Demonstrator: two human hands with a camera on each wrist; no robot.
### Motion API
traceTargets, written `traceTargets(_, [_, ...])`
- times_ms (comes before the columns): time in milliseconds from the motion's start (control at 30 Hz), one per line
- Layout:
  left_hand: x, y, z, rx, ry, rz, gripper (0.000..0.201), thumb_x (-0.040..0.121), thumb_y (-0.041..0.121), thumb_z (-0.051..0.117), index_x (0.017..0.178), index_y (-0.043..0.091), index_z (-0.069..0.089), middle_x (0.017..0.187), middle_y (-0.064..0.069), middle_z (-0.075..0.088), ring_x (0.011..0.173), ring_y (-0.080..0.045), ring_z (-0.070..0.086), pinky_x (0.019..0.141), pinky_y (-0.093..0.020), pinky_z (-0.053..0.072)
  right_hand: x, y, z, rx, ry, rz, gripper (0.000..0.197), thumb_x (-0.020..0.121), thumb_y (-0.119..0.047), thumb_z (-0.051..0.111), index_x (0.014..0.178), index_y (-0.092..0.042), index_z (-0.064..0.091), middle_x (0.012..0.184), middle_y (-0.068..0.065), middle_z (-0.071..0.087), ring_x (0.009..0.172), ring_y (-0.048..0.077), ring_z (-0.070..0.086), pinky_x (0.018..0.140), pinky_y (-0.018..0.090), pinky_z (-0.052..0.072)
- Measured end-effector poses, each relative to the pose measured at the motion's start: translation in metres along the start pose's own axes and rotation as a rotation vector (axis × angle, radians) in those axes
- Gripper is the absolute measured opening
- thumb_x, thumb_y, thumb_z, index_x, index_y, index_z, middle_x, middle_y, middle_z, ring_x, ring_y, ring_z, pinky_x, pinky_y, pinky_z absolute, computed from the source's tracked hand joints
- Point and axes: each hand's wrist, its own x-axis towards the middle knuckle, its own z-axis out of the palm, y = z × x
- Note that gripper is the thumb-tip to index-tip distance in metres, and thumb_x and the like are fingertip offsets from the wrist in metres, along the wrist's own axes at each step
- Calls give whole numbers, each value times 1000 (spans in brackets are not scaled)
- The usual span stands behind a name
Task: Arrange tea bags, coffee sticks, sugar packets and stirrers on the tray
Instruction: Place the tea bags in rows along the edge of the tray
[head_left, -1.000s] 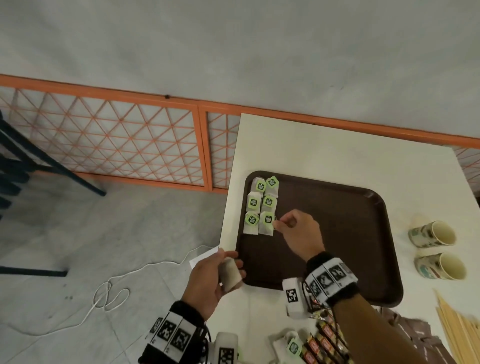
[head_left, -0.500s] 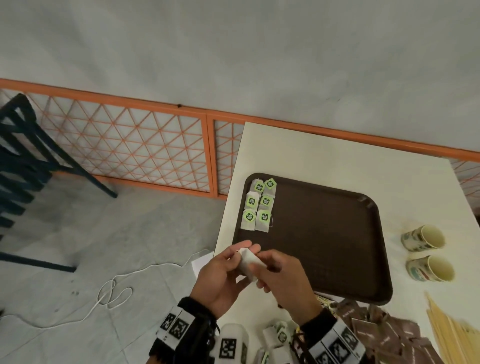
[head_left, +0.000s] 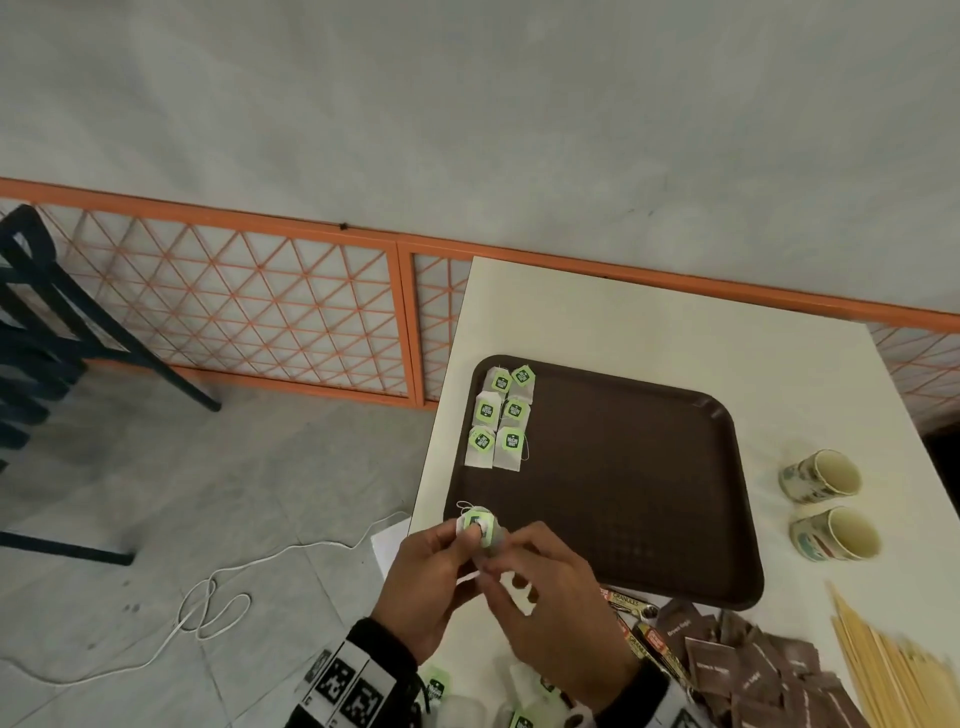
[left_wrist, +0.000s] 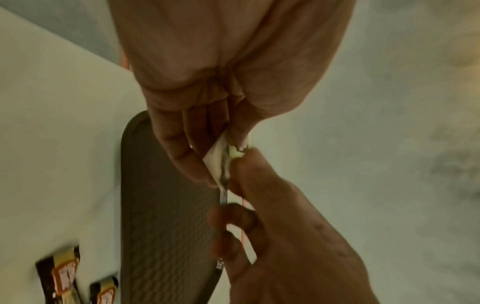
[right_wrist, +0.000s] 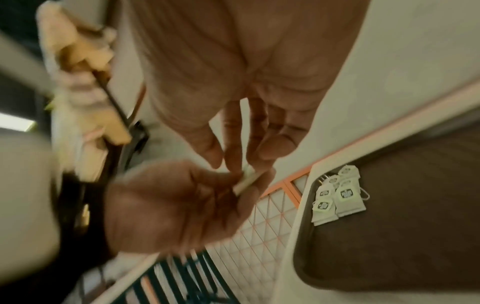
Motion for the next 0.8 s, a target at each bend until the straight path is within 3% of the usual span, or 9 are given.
traceTargets(67, [2,3,-4,37,-9,-21,23,98,11,53,97,7,76,98,-16,75,85,-22,70,76,-34,57,6,1,-10,66,103,93,4,90,-35,65,89,-33,67,87,-22,58,83,2,59,70,8,46])
traceTargets(133, [3,4,-9,82,-21,-27,19,96,10,56,101,4,74,97,-18,74,84,-23,70,70,-30,57,15,4,-16,146,213,198,6,89,-26,70,88,-32,68,83,-18,65,86,1,62,71,8,46])
traceTargets(300, [7,8,-15,119,-7,39,12,86,3,68,96,-1,74,87,-18,72,80,-28,70,65,-28,57,31,4,-11,276,114,283,7,87,-20,73,91,-25,76,81,-15,73,78,3,68,70,15,52])
traceTargets(367, [10,7,-18,115,39,54,12,85,2,70,96,-3,71,85,-19,71,78,-27,70,63,-28,57,34,5,-8,438,82,392,7,86,-19,73,91,-22,78,73,-11,73,65,4,65,61,18,52])
traceTargets(433, [14,5,-22,129,51,33,12,85,5,70,96,-1,71,85,-18,73,77,-25,70,63,-28,56,36,6,-6,587,9,515,6,87,-18,73,89,-18,78,61,-5,66,53,5,54,52,21,45])
traceTargets(533, [28,3,-30,211,92,12,12,86,13,73,95,5,70,87,-17,74,75,-23,71,65,-29,56,52,17,-1,620,-50,625,6,87,-17,73,88,-13,77,60,-1,63,52,7,50,50,20,42])
traceTargets(667, [58,1,-46,512,307,123,6,88,24,70,89,17,70,84,-5,75,73,-19,72,63,-30,55,96,49,11,600,61,802,5,87,-13,72,84,-12,74,64,2,64,52,7,50,49,17,43])
traceTargets(733, [72,-1,-53,639,349,151,7,87,28,70,89,21,68,85,2,74,75,-16,70,70,-33,57,113,61,22,627,99,868,5,86,-10,73,82,-8,74,66,5,64,53,9,51,49,18,44])
traceTargets(800, [81,-3,-58,764,364,149,12,87,29,70,95,21,66,89,7,70,77,-9,66,76,-29,54,124,67,33,628,114,907,4,84,-10,75,83,-6,74,67,6,66,53,10,54,49,17,47])
